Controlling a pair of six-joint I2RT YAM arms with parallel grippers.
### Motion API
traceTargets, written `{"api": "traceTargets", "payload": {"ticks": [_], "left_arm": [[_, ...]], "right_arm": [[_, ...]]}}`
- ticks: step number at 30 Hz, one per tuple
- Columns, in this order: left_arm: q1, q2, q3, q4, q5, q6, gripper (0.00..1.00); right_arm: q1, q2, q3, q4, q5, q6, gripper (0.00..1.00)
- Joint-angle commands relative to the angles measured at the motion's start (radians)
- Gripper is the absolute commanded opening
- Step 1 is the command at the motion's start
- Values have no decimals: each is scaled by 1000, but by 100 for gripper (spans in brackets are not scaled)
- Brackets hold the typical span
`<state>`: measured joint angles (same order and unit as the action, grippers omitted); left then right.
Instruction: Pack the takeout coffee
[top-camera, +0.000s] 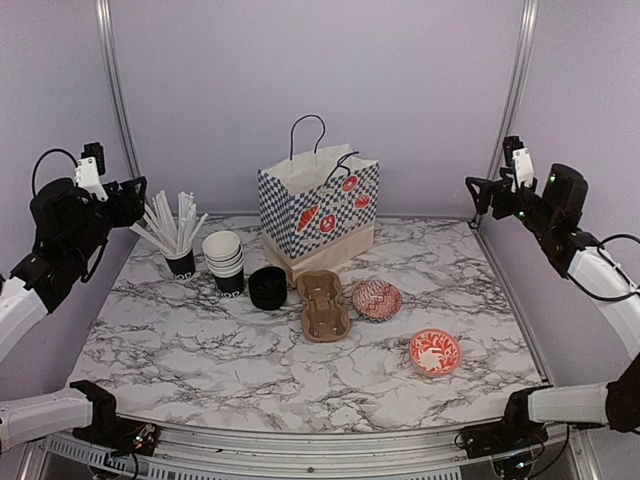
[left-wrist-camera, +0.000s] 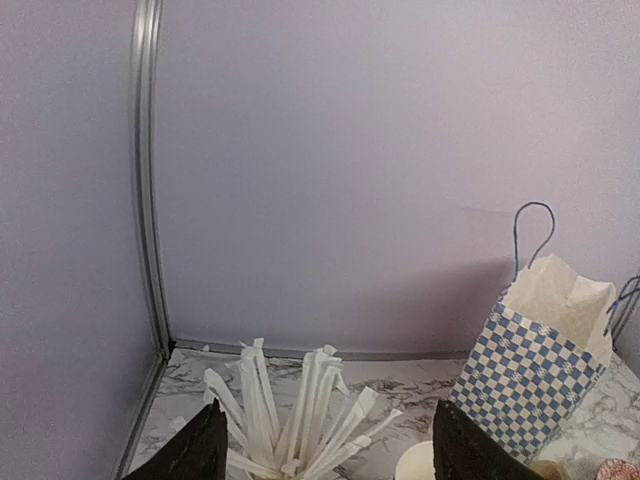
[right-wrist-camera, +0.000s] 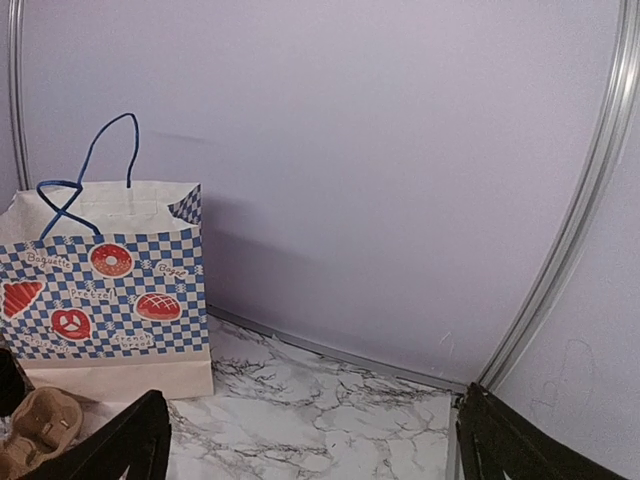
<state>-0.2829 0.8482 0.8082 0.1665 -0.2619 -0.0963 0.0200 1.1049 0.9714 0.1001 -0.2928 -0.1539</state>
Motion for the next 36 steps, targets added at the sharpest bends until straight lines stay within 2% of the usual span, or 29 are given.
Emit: {"api": "traceTargets", "payload": {"ticks": [1, 6, 9, 13, 18, 25, 31, 36], "left_arm": [[-25, 21, 142, -327, 299, -15, 67], [-103, 140, 358, -512, 331, -17, 54], [-156, 259, 483, -612, 285, -4, 50], [-211, 425, 617, -715, 237, 1, 47], [-272, 621, 764, -812, 243, 3, 41], [-336, 852, 921, -948, 173, 6, 45], [-337, 943, 947, -1009, 58, -32, 43], [-337, 987, 960, -1026, 65, -53, 42]], "right_arm": [[-6, -28, 26, -205, -21, 13, 98], [-7, -5, 45, -320, -282, -136, 99], [11, 23, 89, -396, -348, -218, 92], [31, 44, 126, -455, -380, -302, 80], [36, 41, 74, -461, -433, -329, 69], [35, 32, -46, -434, -393, -397, 56], [36, 13, -101, -409, -408, -411, 55], [37, 10, -123, -399, -409, -431, 55]]}}
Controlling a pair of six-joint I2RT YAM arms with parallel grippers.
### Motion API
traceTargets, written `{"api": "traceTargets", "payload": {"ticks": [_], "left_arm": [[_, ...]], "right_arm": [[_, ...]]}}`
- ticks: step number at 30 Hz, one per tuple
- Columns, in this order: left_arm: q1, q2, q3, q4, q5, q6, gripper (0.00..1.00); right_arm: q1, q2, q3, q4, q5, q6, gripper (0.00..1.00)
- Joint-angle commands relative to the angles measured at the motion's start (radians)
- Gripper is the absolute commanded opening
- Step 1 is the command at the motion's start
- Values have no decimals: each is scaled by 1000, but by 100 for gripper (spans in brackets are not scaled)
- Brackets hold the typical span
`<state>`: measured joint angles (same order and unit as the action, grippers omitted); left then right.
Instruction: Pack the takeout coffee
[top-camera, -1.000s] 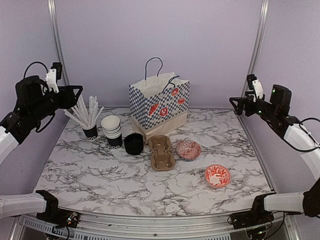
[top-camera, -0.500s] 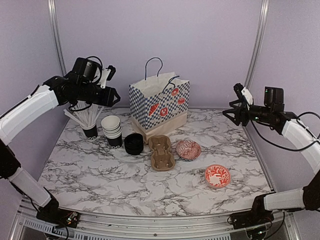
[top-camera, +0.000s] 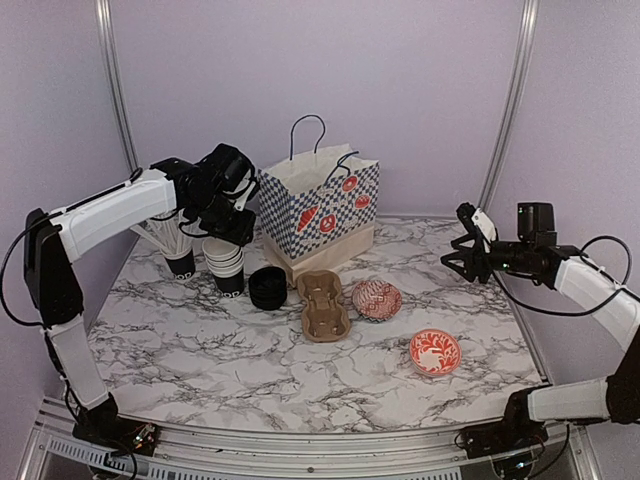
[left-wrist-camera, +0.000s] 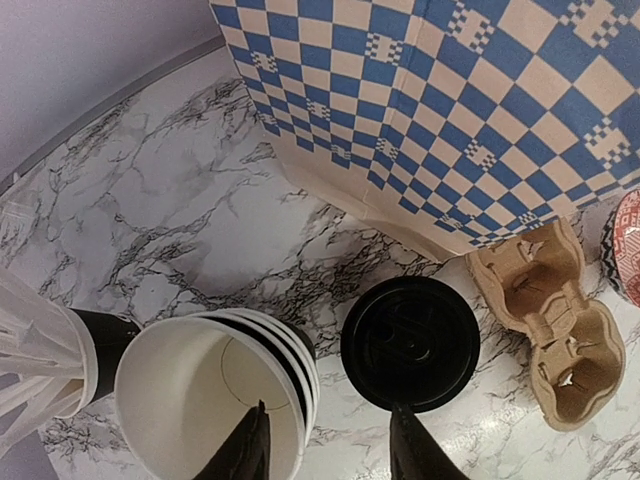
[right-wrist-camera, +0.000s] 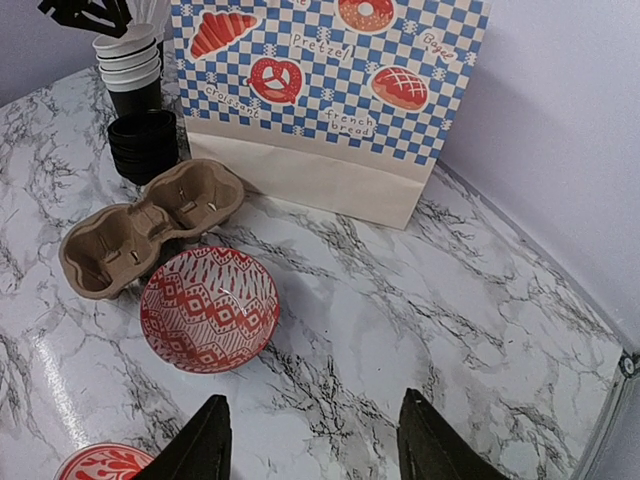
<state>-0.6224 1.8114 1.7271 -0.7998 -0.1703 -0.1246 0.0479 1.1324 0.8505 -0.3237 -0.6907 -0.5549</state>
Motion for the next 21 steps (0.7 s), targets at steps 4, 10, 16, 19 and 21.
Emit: {"api": "traceTargets", "payload": {"ticks": [4, 10, 16, 19, 21], "left_arm": [[3, 76, 74, -92, -14, -37, 40], [3, 97, 91, -109, -70, -53, 31], [3, 101, 98, -133, -99, -58, 36], [3, 89, 94, -135, -100, -63, 39], [3, 88, 94, -146, -110, -67, 38]], "right_arm": [[8, -6, -1, 20, -6, -44, 55], [7, 5, -2, 13, -10, -52, 55], [7, 22, 2, 2, -7, -66, 54], [7, 25, 1, 0, -7, -68, 55], [7, 27, 1, 0, -7, -69, 55]]}}
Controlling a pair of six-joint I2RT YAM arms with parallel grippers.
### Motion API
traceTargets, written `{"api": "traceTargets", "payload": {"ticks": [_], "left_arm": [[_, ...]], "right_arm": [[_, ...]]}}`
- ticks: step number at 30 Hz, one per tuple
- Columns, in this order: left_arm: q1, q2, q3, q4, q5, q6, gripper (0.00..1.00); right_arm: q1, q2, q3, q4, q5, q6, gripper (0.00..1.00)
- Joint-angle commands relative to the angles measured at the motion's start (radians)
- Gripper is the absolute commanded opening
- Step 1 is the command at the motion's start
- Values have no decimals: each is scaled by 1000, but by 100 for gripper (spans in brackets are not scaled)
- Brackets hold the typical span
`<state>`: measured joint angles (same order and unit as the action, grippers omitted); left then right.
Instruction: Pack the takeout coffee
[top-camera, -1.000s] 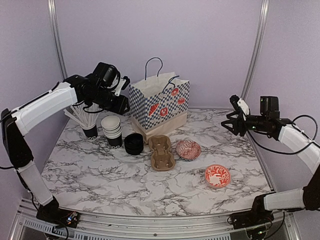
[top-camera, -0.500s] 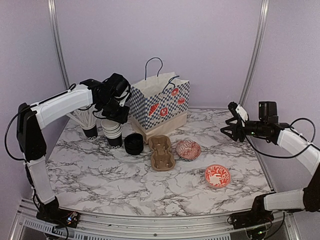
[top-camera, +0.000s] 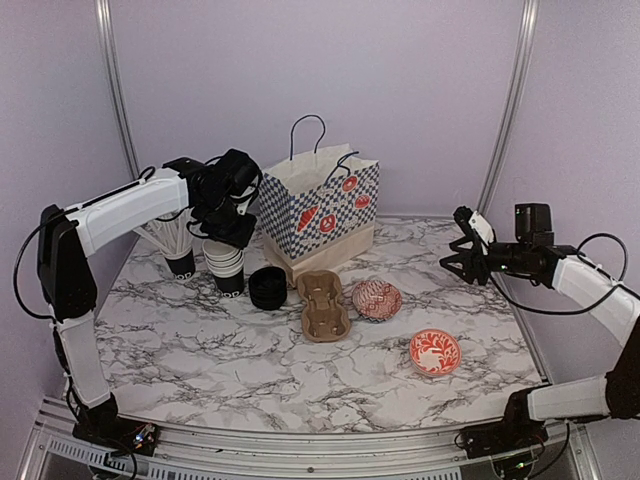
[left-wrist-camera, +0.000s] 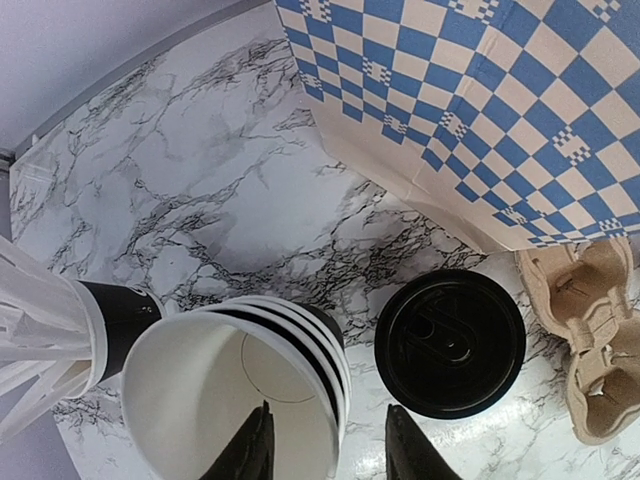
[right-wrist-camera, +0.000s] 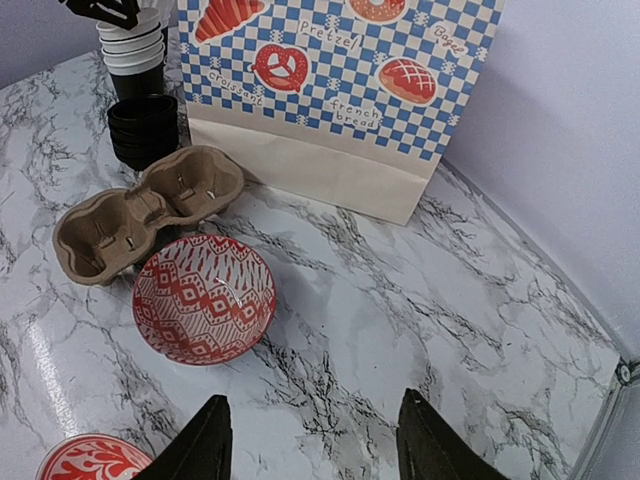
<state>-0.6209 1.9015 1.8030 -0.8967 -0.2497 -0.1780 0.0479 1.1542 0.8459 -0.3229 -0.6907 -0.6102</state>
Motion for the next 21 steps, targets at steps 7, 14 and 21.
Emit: {"api": "traceTargets", "payload": {"ticks": [7, 14, 21], "left_arm": [[3, 39, 21, -77, -14, -11, 17], [3, 34, 36, -86, -16, -12, 3], [1, -15, 84, -126, -16, -1, 0]], "right_arm": [[7, 7, 6, -2, -2, -17, 54], [8, 2, 4, -1, 0, -16, 54], [8, -1, 2, -2, -3, -16, 54]]}}
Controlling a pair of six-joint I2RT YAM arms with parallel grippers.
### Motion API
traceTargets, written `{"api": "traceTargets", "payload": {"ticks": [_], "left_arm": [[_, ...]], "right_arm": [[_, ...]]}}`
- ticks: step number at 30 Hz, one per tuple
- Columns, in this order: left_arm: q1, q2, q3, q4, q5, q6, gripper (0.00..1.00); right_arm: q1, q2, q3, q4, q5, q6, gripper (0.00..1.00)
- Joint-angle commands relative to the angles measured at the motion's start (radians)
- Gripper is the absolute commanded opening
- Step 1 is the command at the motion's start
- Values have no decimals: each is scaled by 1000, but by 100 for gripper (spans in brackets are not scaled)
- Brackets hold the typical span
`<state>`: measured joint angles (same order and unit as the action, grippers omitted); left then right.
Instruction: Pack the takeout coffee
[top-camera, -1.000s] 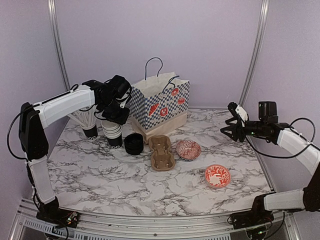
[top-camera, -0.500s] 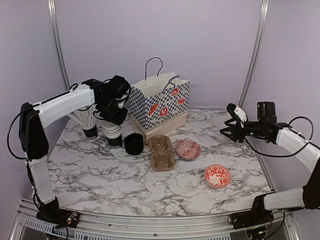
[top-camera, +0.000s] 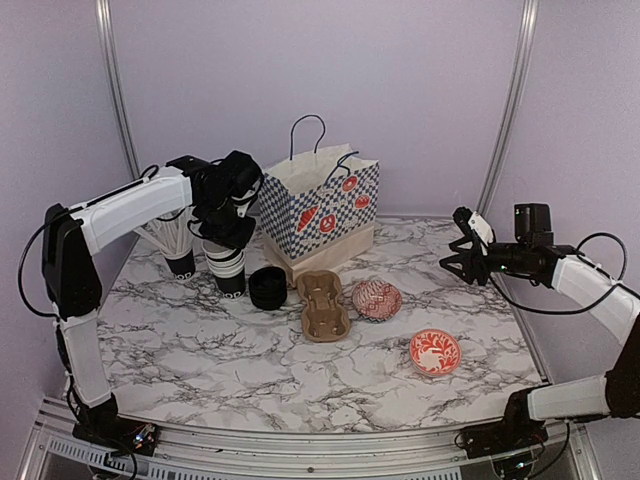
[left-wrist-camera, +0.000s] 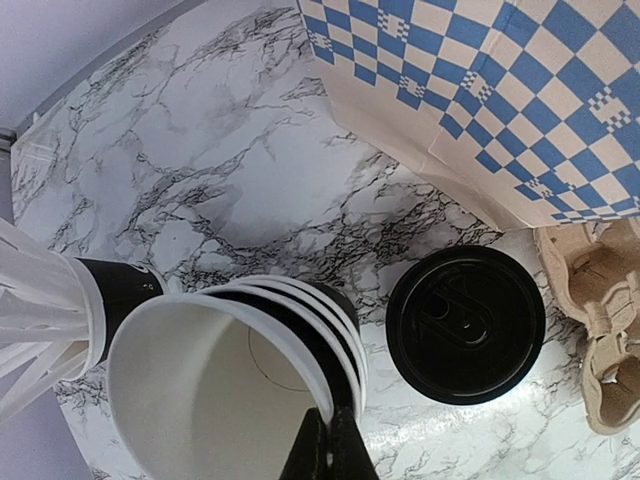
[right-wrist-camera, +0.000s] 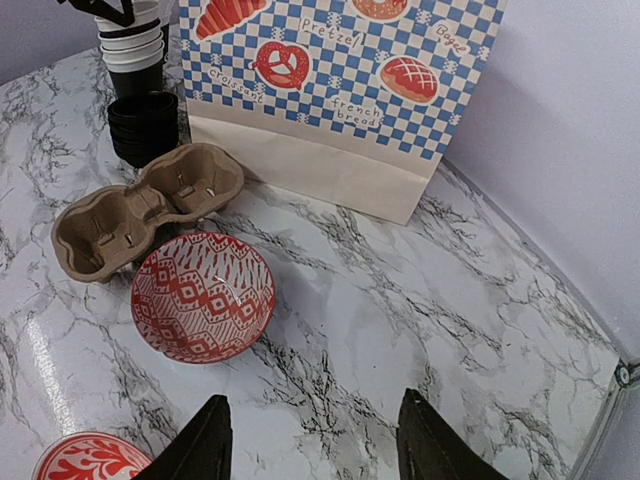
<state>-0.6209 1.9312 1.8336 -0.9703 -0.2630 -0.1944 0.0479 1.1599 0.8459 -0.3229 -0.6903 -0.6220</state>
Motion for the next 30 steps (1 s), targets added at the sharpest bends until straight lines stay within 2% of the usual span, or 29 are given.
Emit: {"api": "traceTargets", "payload": {"ticks": [1, 5, 9, 12, 15, 20, 24, 27, 30], "left_arm": [[1, -55, 65, -58, -19, 25, 0], [-3, -23, 108, -128, -197, 71, 0], [-25, -56, 162, -170, -97, 54, 0], [-56, -110, 214, -176, -134, 49, 0], [-89, -152, 268, -197, -102, 55, 0], [-252, -220, 308, -199, 0, 107, 0], [-422, -221, 269, -196, 73, 156, 0], [-542, -182, 223, -198, 73, 189, 0], [-602, -137, 190, -195, 48, 189, 0]], "right_arm": [[7, -6, 3, -2, -4, -5, 54], [8, -3, 4, -4, -10, -5, 54], [7, -6, 2, -4, -12, -4, 54], [7, -3, 2, -4, -17, -1, 54], [7, 1, 4, -5, -18, 0, 54], [7, 6, 2, -4, -18, 0, 54], [8, 15, 4, -4, -17, -1, 54], [8, 20, 6, -5, -17, -3, 54], [8, 17, 4, -6, -18, -4, 54]]}}
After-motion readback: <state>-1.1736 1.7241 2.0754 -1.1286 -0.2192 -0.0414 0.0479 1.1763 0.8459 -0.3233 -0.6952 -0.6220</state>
